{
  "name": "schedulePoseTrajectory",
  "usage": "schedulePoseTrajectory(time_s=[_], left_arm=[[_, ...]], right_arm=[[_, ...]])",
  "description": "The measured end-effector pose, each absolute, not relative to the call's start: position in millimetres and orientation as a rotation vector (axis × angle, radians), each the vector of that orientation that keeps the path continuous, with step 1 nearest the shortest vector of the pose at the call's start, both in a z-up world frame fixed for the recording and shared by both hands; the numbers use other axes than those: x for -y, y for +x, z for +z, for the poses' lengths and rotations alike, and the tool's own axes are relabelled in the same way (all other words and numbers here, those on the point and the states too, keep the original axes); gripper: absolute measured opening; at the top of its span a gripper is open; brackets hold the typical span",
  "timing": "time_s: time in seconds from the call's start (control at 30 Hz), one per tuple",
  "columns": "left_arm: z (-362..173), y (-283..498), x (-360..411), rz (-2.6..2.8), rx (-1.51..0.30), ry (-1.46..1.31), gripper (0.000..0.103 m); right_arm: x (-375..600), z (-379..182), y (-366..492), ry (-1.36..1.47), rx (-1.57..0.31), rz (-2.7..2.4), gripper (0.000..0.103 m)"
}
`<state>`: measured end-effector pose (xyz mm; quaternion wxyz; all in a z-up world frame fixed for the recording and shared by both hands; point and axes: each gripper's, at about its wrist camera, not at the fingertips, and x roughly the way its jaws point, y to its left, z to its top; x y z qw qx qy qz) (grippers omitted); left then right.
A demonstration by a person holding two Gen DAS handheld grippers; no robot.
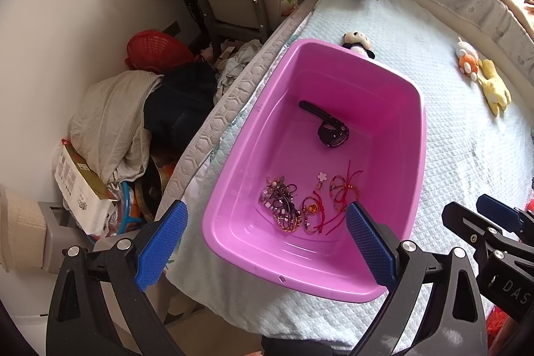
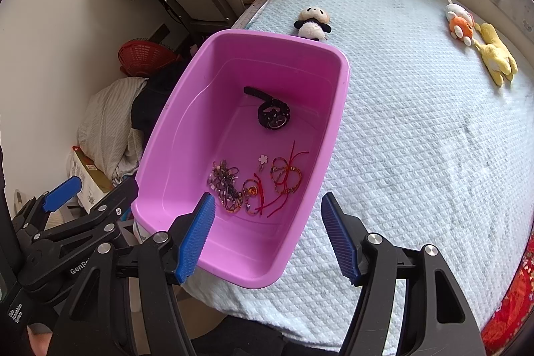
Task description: Organize jewelry
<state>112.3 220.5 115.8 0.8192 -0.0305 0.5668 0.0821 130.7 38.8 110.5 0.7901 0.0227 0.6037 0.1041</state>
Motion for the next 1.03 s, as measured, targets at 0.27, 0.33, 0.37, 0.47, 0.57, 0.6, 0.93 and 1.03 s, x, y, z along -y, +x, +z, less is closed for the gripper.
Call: schedulePoseTrajectory(time_s=[0.27, 0.33, 0.37, 0.47, 0.57, 0.6, 0.93, 1.03], left_arm=[[115.1, 111.8, -217.9, 0.162, -1.211, -0.063, 0.094], [114.8, 111.6, -217.9, 0.158, -1.212, -0.062, 0.094], [114.6, 111.4, -217.5, 0.155, -1.212, -0.060, 0.094], [115.4, 109.8, -215.8, 0.157, -1.203, -0.048, 0.094], [117.0, 108.7, -215.1, 0.152, -1.191, -0.045, 0.094], [117.5, 108.6, -214.8, 0.149, -1.189, -0.043, 0.094], [114.7, 110.9, -214.8, 0.155, -1.215, -0.044, 0.094], [114.1, 110.8, -214.6, 0.156, -1.214, -0.043, 0.094]], right_arm=[[-37.2, 112.4, 127.8, 0.047, -1.297, 0.217, 0.063], [-37.3, 112.4, 127.7, 0.046, -1.297, 0.218, 0.063], [-37.0, 112.5, 127.7, 0.046, -1.297, 0.218, 0.063], [-37.0, 112.6, 127.8, 0.046, -1.297, 0.218, 0.063], [-37.2, 112.6, 127.9, 0.046, -1.297, 0.217, 0.063], [-37.0, 112.6, 127.9, 0.046, -1.297, 0.217, 0.063], [-37.7, 112.9, 126.5, 0.046, -1.298, 0.215, 0.063], [-38.6, 112.6, 126.2, 0.045, -1.300, 0.215, 0.063]])
